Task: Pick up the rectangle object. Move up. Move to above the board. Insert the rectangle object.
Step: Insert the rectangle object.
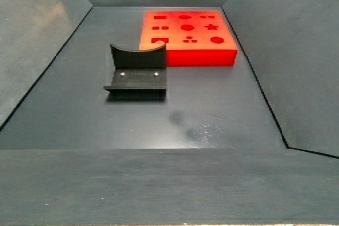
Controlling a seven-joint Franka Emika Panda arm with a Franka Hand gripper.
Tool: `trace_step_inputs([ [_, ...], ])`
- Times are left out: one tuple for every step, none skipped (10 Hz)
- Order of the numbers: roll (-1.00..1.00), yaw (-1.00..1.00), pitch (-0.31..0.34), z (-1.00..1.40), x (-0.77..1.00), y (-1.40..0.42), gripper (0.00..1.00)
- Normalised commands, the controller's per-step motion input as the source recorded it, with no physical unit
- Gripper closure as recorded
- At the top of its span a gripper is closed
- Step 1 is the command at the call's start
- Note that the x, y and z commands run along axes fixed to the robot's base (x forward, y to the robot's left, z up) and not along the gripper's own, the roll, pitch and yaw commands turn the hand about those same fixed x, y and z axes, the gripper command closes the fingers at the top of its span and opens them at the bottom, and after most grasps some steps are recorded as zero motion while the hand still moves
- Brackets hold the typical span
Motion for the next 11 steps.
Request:
trace_step_inputs([
  [0.02,-0.47,0.014,-0.36,0.56,0.00,1.00],
  [0.05,-0.48,0.016,-0.33,0.54,-0.02,1.00],
  [0.06,-0.48,0.034,-0.31,0.52,0.00,1.00],
  [0.06,-0.47,0.070,-0.29,0.49,0.00,1.00],
  [0.06,-0.45,0.073,-0.29,0.39,0.02,1.00],
  [0.03,-0.44,0.060,-0.27,0.33,0.02,1.00],
  [0.03,-0.34,0.059,-0.30,0.32,0.01,1.00],
  [0.00,-0.07,0.000,-0.39,0.17,0.07,1.00],
  [0.00,0.10,-0.021,-0.47,0.02,0.07,1.00],
  [0.00,0.24,-0.067,-0.48,0.00,0.06,1.00],
  [0.00,0.25,-0.059,-0.44,0.00,0.07,1.00],
])
